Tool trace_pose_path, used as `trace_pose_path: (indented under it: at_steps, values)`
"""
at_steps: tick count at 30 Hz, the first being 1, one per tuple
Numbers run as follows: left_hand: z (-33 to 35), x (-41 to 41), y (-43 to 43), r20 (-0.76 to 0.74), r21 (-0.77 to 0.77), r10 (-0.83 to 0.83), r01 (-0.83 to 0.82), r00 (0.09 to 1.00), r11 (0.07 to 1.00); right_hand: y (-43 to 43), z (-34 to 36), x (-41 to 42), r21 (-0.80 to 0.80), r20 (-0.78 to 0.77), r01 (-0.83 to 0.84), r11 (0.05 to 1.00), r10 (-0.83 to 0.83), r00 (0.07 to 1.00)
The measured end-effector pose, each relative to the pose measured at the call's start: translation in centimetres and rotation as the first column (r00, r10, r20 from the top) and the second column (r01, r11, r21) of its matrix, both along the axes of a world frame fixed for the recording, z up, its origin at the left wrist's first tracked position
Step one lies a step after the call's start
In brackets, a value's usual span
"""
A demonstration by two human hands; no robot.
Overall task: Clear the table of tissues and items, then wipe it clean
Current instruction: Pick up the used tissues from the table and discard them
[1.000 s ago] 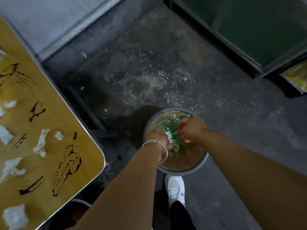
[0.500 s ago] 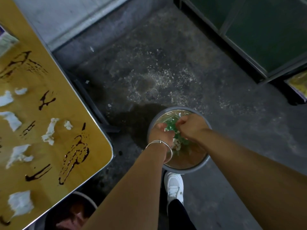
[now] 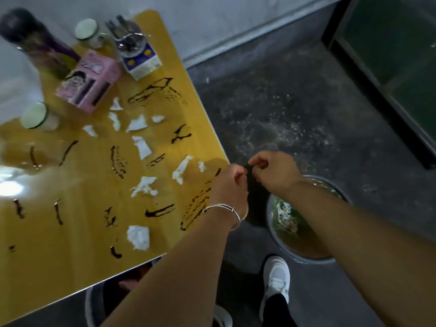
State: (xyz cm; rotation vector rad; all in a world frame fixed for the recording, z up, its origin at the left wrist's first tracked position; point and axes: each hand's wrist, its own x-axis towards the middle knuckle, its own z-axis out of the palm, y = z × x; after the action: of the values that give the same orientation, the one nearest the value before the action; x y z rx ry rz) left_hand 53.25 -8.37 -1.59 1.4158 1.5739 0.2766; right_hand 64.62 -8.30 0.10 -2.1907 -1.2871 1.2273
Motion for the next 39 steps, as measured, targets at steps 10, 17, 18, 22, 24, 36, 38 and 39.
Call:
trace_pose_path:
  at_steps: [10,17,18,22,24,36,38,39]
  values:
    - [2.9,-15.9,1.8,-0.278,0.042,-0.180,0.200,0.944,0.979,3.6,1.2,-13.3,-0.052,0.195,-0.161,0.986,0.168,0.966]
    - [2.0,-22.1,0.9,-0.488,-0.108,-0.403,0.405,0.774,0.908,4.9,0.3,-18.0,-0.133,0.422,-0.121,0.984,0.166,0.891]
    - [1.7,-22.5,0.8,-0.506,-0.123,-0.424,0.424,0.751,0.897,5.1,0.1,-18.4,-0.141,0.442,-0.102,0.985,0.155,0.883]
    - [0.7,-23.4,0.4,-0.497,-0.134,-0.468,0.468,0.731,0.873,5.7,-0.9,-19.8,-0.187,0.467,-0.047,0.981,0.131,0.875]
    - [0.3,-23.9,0.4,-0.459,-0.141,-0.486,0.478,0.744,0.867,5.7,-1.4,-20.5,-0.175,0.505,-0.061,0.983,0.143,0.851]
    - [0.6,-23.5,5.7,-0.289,0.164,-0.236,0.291,0.928,0.942,7.0,-1.2,-21.0,-0.017,0.380,-0.136,0.991,0.132,0.916]
    - [0.1,-22.7,6.2,-0.314,0.109,-0.257,0.304,0.914,0.947,7.9,-1.0,-21.0,0.050,0.311,-0.162,0.986,0.138,0.940]
    - [0.0,-22.4,6.4,-0.316,0.079,-0.263,0.301,0.912,0.950,8.4,-0.9,-21.0,0.078,0.286,-0.192,0.978,0.162,0.944]
